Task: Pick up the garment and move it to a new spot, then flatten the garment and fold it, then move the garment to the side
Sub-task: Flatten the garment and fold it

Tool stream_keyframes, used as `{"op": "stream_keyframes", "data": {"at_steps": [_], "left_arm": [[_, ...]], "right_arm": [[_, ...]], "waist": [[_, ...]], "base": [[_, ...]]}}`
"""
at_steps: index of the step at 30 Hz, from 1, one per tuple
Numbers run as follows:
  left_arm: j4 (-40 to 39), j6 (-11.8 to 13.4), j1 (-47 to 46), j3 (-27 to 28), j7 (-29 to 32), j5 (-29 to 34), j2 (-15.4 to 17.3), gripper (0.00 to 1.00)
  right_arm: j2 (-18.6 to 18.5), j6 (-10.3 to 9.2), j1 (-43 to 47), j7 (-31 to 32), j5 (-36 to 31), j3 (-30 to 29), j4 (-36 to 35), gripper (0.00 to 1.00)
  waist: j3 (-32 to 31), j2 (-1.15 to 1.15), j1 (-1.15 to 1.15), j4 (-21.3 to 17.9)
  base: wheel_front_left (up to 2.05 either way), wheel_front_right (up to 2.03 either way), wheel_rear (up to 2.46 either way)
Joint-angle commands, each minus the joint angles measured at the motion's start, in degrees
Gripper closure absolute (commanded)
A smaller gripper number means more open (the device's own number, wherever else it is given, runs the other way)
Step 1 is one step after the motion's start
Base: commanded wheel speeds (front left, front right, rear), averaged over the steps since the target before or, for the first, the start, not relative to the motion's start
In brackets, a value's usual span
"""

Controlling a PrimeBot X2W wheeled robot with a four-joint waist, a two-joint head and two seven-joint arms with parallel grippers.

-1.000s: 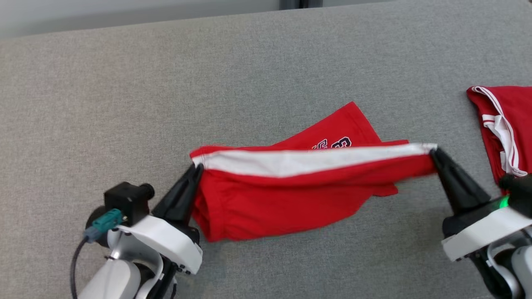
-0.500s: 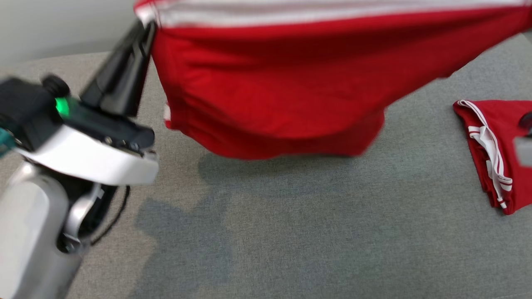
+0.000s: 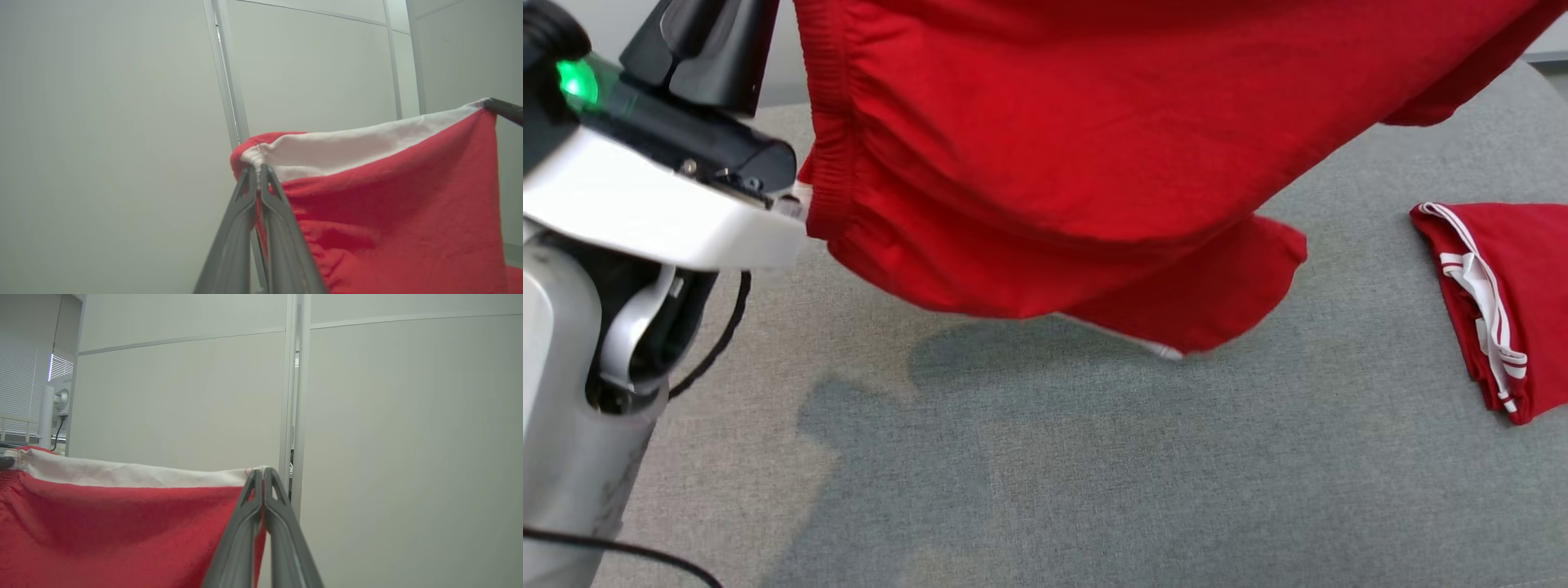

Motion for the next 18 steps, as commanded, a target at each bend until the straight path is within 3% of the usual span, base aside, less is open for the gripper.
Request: {"op": "stream_keyframes", "data": {"at_steps": [1,5,11,18], "left_arm": [[1.6,-0.7,-2.0,0.0,-0.3,-0.8,-0.5,1.0],[8.2,-3.1,-6.9,-0.9,-0.8,-2.1,-2.4,1.0],[25.9,-7.0,-19.7,-2.7,-4.4,-1.3,-6.9,1.0],[49.1,-9.1,-33.5,-2.6,-13.3,0.0,-11.8,1.0]], "right_arm": [[0.1,-0.02,-1.5,0.6,0.9,0.3,1.5,1.0],[-0.1,-0.02,-6.5,0.6,2.4,2.3,7.9,1.0],[1.0,-0.01,-20.7,-3.0,3.7,7.5,24.0,1.0],[6.7,-0.02,-37.2,-9.6,5.7,13.1,45.4,1.0]], "waist": [[0.8,0.0,0.0,0.1],[3.2,0.0,0.0,0.1],[7.0,0.0,0.0,0.4],[9.2,0.0,0.0,-0.3]], "base": [[0.0,0.0,0.0],[0.0,0.0,0.0],[0.0,0.0,0.0],[0.0,0.0,0.0]]}}
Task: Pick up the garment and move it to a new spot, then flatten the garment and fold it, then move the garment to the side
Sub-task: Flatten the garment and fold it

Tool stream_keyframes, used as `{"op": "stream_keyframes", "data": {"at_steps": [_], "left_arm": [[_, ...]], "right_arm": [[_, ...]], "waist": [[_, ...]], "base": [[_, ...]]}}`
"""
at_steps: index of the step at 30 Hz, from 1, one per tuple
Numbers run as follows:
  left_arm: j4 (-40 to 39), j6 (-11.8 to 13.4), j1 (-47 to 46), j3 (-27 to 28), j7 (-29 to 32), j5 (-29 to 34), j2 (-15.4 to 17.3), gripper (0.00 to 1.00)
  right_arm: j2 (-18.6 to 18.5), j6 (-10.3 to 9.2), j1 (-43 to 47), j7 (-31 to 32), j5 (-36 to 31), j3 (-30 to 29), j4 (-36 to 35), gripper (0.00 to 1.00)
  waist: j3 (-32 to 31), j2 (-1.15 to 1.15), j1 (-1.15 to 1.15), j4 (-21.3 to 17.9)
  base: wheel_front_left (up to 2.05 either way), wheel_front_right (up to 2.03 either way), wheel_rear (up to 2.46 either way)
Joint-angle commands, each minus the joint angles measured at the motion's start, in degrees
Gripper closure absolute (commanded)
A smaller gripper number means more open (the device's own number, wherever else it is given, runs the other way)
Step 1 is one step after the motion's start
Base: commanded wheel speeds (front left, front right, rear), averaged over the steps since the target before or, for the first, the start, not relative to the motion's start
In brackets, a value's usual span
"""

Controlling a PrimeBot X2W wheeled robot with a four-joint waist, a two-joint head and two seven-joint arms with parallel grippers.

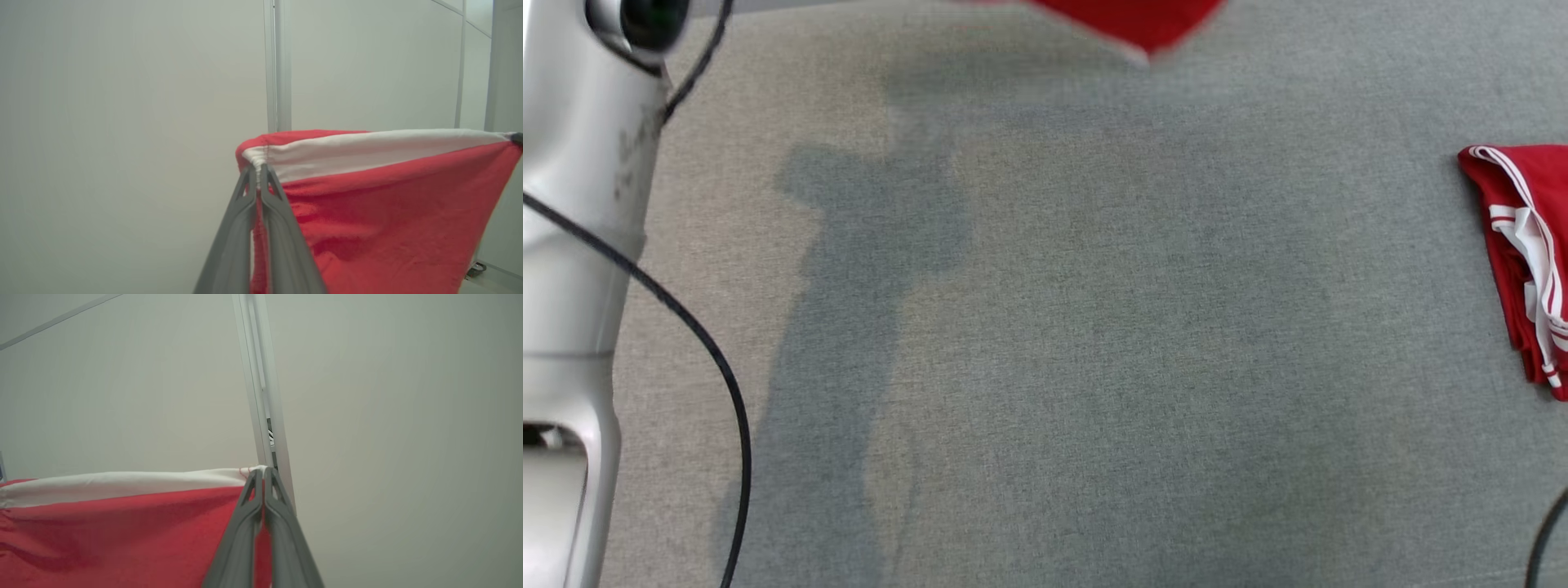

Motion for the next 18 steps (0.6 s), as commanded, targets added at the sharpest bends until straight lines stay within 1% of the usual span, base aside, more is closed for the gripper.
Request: {"op": "stream_keyframes", "data": {"at_steps": [1,5,6,7,9,12,14,18], "left_arm": [[5.0,-0.3,-2.1,0.2,-1.1,0.0,-0.5,1.0],[17.4,-0.8,-5.2,0.3,-0.5,-1.1,-2.1,1.0],[19.9,-0.8,-5.7,0.4,-0.6,-1.5,-2.5,1.0],[19.9,-0.8,-5.7,0.4,-0.6,-1.5,-2.5,1.0],[23.4,-1.2,-6.9,0.3,-1.0,-1.9,-3.1,1.0],[26.8,-2.0,-7.0,-0.3,-1.9,-2.6,-4.3,1.0],[28.4,-2.4,-5.3,-0.1,-2.8,-4.2,-5.4,1.0],[28.6,-2.8,-0.9,-1.4,-5.5,-6.1,-6.6,1.0]], "right_arm": [[1.4,-0.02,-2.3,-0.7,1.0,0.8,4.9,1.0],[5.3,-0.02,-7.1,0.6,2.3,3.3,16.2,1.0],[6.1,-0.02,-8.0,0.5,2.8,4.2,18.0,1.0],[6.1,-0.02,-8.0,0.5,2.8,4.2,18.0,1.0],[7.0,-0.02,-9.3,0.4,3.3,5.8,20.5,1.0],[7.5,-0.02,-9.6,1.0,4.6,8.8,22.4,1.0],[7.3,-0.02,-7.9,1.0,6.4,10.7,22.3,1.0],[5.2,-0.01,-2.2,0.8,10.5,15.3,18.8,1.0]], "waist": [[0.4,0.0,0.0,-0.4],[0.9,0.0,0.0,-0.9],[1.0,0.0,0.0,-0.9],[1.0,0.0,0.0,-0.9],[1.7,0.0,0.0,-0.9],[3.6,0.0,0.0,-0.5],[4.1,0.0,0.0,-0.1],[6.1,0.0,0.0,0.5]], "base": [[0.0,0.0,0.0],[0.0,0.0,0.0],[0.0,0.0,0.0],[0.0,0.0,0.0],[0.0,0.0,0.0],[0.0,0.0,0.0],[0.0,0.0,0.0],[0.0,0.0,0.0]]}}
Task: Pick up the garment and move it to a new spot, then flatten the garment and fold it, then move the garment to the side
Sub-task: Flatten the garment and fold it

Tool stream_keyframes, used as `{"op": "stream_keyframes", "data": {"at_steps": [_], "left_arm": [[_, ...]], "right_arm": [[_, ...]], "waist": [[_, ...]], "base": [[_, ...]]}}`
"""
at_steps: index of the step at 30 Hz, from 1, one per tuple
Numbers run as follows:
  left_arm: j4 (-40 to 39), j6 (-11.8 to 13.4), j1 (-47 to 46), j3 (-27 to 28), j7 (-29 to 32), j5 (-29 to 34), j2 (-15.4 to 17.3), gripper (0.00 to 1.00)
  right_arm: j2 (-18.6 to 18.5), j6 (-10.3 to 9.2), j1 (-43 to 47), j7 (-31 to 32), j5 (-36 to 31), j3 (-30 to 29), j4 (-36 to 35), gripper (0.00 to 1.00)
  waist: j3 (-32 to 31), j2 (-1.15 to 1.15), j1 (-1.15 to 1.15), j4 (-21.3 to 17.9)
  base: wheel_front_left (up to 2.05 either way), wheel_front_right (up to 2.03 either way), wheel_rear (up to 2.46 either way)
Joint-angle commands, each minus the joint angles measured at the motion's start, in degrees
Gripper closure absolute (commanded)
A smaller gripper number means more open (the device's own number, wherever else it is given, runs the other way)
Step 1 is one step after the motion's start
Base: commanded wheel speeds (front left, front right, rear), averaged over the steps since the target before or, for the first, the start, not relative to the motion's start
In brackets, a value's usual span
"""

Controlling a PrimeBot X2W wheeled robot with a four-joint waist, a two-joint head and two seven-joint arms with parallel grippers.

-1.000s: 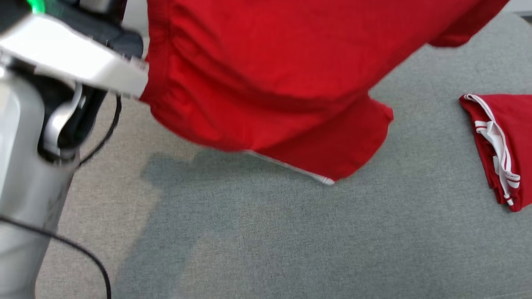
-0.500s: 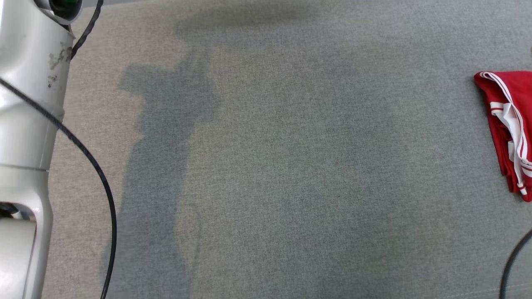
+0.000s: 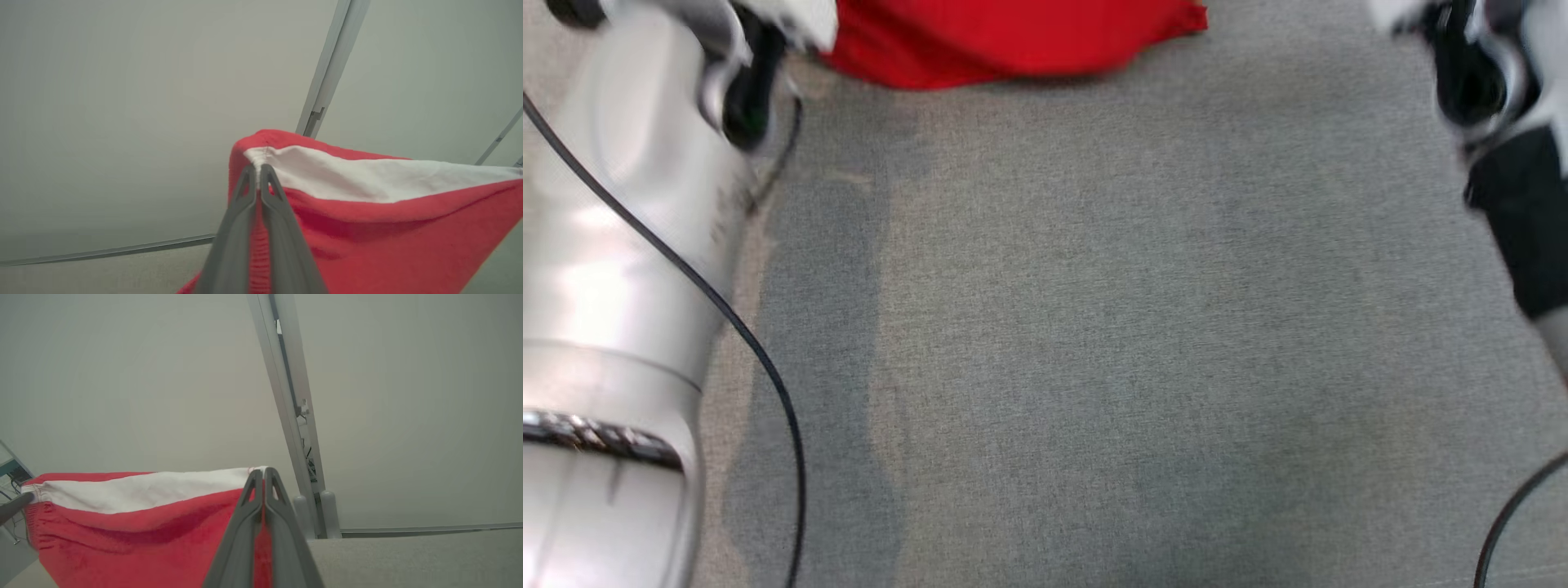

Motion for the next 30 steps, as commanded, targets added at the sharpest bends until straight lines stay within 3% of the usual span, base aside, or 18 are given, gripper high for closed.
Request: {"op": "stream_keyframes", "data": {"at_steps": [1,5,10,13,18,24,25,30], "left_arm": [[-0.7,-0.1,2.3,-0.8,-0.9,-0.2,0.0,1.0],[-4.5,-0.1,11.2,-2.8,-3.5,-1.6,0.3,1.0],[-12.8,-0.1,24.9,-1.1,-4.3,-1.6,1.4,1.0],[-20.2,0.7,34.9,1.4,-4.2,-0.4,2.5,1.0],[-32.5,2.8,50.7,1.7,-3.7,0.6,5.1,1.0],[-50.5,8.0,64.9,0.0,2.2,1.4,9.8,1.0],[-56.5,10.2,68.9,-0.3,5.0,1.5,11.3,1.0],[-69.0,15.7,78.0,-0.3,11.3,1.1,14.8,1.0]], "right_arm": [[-1.0,-0.02,3.3,-0.5,1.2,1.1,-0.7,1.0],[-4.9,-0.02,13.2,-3.1,6.1,4.8,-6.8,1.0],[-9.5,-0.01,27.3,-5.5,10.5,8.0,-15.4,1.0],[-11.8,-0.01,35.4,-6.2,11.9,7.5,-20.9,1.0],[-13.4,-0.02,48.8,-6.2,10.8,1.1,-29.5,1.0],[-14.0,-0.02,63.2,-6.2,8.1,-5.7,-37.6,1.0],[-14.4,-0.02,67.3,-6.1,7.1,-7.1,-39.7,1.0],[-14.7,-0.03,77.2,-2.6,5.7,-11.5,-45.8,1.0]], "waist": [[0.6,0.0,0.0,0.4],[0.2,0.0,0.0,0.7],[-1.5,0.0,0.0,0.7],[-2.9,0.0,0.0,0.3],[-6.0,0.0,0.0,-0.2],[-10.0,0.0,0.0,0.6],[-11.3,0.0,0.0,0.8],[-14.2,0.0,0.0,1.0]], "base": [[0.0,0.0,0.0],[0.0,0.0,0.0],[0.0,0.0,0.0],[0.0,0.0,0.0],[0.0,0.0,0.0],[0.0,0.0,0.0],[0.0,0.0,0.0],[0.0,0.0,0.0]]}}
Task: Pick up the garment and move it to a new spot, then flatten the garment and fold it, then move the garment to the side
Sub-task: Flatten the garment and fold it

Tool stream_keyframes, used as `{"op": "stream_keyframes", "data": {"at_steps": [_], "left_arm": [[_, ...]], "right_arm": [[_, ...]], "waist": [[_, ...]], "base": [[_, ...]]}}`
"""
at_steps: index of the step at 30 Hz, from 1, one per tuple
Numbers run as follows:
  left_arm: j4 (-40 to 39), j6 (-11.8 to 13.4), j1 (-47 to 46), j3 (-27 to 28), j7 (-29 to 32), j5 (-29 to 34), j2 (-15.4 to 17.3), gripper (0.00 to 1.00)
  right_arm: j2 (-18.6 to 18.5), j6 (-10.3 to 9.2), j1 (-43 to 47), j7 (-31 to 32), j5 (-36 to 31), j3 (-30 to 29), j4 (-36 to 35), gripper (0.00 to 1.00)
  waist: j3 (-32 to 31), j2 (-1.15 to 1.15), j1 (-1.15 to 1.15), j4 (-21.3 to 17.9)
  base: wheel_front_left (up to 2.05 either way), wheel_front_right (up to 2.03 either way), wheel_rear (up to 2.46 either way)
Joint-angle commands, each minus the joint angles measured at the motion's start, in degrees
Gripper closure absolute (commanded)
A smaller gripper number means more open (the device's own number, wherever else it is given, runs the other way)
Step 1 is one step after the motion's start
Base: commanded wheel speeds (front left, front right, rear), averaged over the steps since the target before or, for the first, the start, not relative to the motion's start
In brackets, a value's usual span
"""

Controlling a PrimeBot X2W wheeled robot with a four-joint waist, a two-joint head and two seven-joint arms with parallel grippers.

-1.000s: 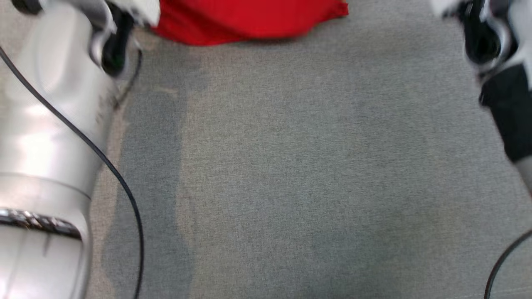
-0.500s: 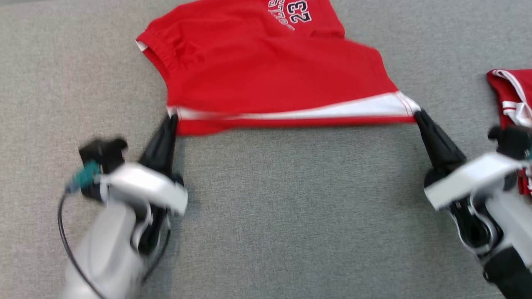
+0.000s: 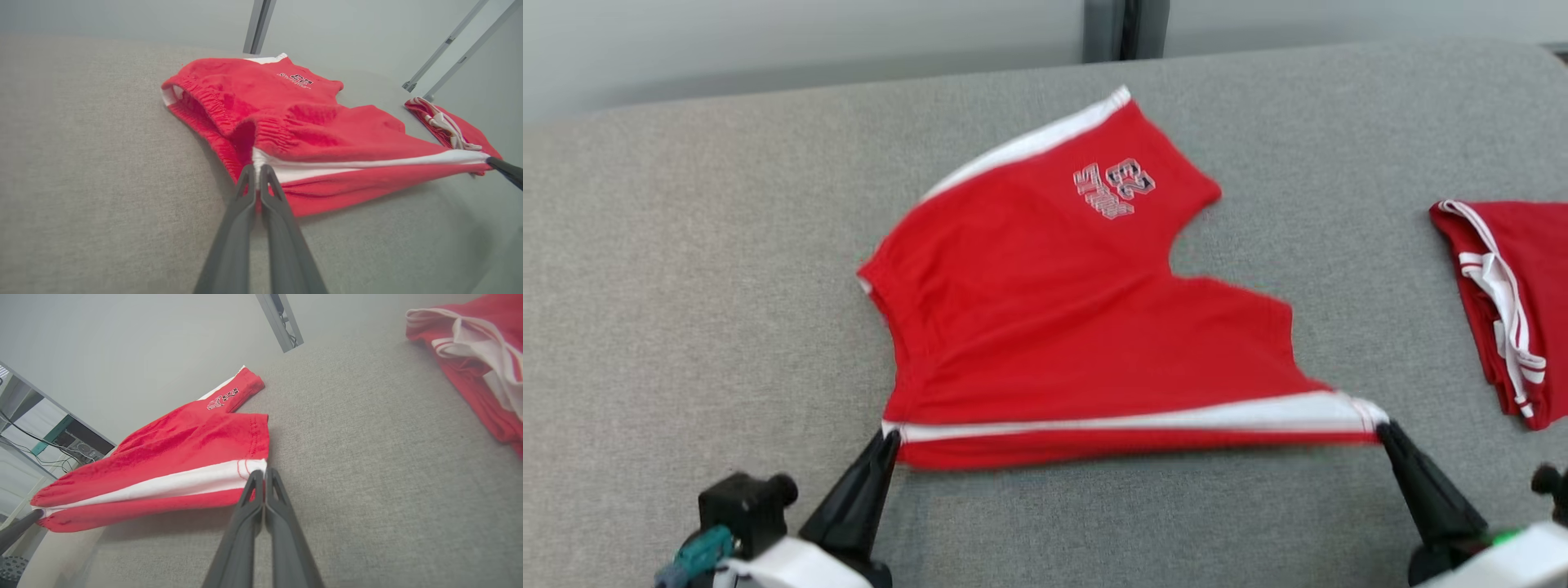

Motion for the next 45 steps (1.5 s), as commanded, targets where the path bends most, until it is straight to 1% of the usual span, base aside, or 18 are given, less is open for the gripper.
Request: {"op": "stream_keyframes", "data": {"at_steps": [1,2,3,7,11,12,15,18,21,24,25,27,30,33,38,45], "left_arm": [[-4.7,2.3,3.5,0.4,2.1,-0.3,1.5,1.0],[-6.7,3.3,4.7,0.6,2.9,-0.4,2.0,1.0],[-6.7,3.3,4.7,0.6,2.9,-0.4,2.0,1.0],[-13.0,6.4,8.7,1.1,5.3,-0.3,3.4,1.0],[-16.1,7.5,10.0,1.4,6.4,-0.8,3.6,1.0],[-16.6,7.6,10.0,1.4,6.5,-1.4,3.2,1.0],[-16.3,7.9,8.8,1.5,7.1,-1.8,2.9,1.0],[-15.5,7.5,6.2,1.7,6.9,-2.1,2.1,1.0],[-14.2,6.4,2.5,1.6,6.5,-2.1,0.9,1.0],[-11.9,4.9,-2.6,1.5,6.2,-2.5,-0.4,1.0],[-10.8,4.3,-4.4,1.4,6.2,-2.3,-0.6,1.0],[-8.7,2.9,-7.8,1.0,5.9,-3.0,-1.9,1.0],[-4.7,0.7,-12.7,0.2,5.4,-3.5,-3.6,1.0],[-0.9,-1.1,-16.2,-0.4,4.6,-4.2,-5.7,1.0],[4.3,-2.9,-19.5,-0.9,2.4,-4.7,-8.1,1.0],[9.4,-5.4,-22.8,-1.5,0.0,-5.5,-10.4,1.0]], "right_arm": [[-0.8,-0.02,4.4,2.5,-1.2,-2.3,-2.5,1.0],[-0.5,-0.03,6.1,3.5,-1.3,-3.8,-3.7,1.0],[-0.5,-0.03,6.1,3.5,-1.3,-3.8,-3.7,1.0],[1.1,-0.03,12.1,8.4,-3.6,-9.1,-8.6,1.0],[3.1,-0.03,14.3,12.8,-6.1,-14.2,-12.9,1.0],[3.6,-0.03,14.0,13.8,-6.9,-15.3,-13.7,1.0],[4.4,-0.03,11.2,16.8,-8.0,-17.3,-15.4,1.0],[4.0,-0.03,5.9,19.2,-8.9,-18.1,-15.3,1.0],[2.4,-0.03,-1.6,21.4,-9.7,-17.4,-13.6,1.0],[-0.1,-0.03,-11.2,23.3,-10.2,-15.8,-11.0,1.0],[-0.4,-0.03,-14.5,24.0,-9.7,-14.9,-9.7,1.0],[-2.3,-0.02,-21.2,25.1,-10.2,-13.1,-7.1,1.0],[-4.1,-0.02,-30.5,26.3,-10.3,-9.2,-2.6,1.0],[-4.7,-0.01,-38.3,26.5,-9.6,-4.3,2.3,1.0],[-5.9,-0.01,-48.1,24.6,-9.2,3.1,11.1,1.0],[-5.7,-0.02,-56.1,20.7,-6.6,10.9,21.9,1.0]], "waist": [[-2.1,0.0,0.0,0.2],[-2.4,0.0,0.0,0.1],[-2.4,0.0,0.0,0.1],[-3.7,0.0,0.0,0.0],[-4.1,0.0,0.0,-0.1],[-4.1,0.0,0.0,-0.1],[-3.7,0.0,0.0,0.1],[-2.0,0.0,0.0,1.1],[1.2,0.0,0.0,2.7],[5.0,0.0,0.0,4.6],[6.3,0.0,0.0,5.3],[8.9,0.0,0.0,6.9],[12.1,0.0,0.0,9.2],[14.5,0.0,0.0,11.1],[16.7,0.0,0.0,13.8],[17.7,0.0,0.0,16.6]], "base": [[0.0,0.0,0.0],[0.0,0.0,0.0],[0.0,0.0,0.0],[0.0,0.0,0.0],[0.0,0.0,0.0],[0.0,0.0,0.0],[0.0,0.0,0.0],[0.0,0.0,0.0],[0.0,0.0,0.0],[0.0,0.0,0.0],[0.0,0.0,0.0],[0.0,0.0,0.0],[0.0,0.0,0.0],[0.0,0.0,0.0],[0.0,0.0,0.0],[0.0,0.0,0.0]]}}
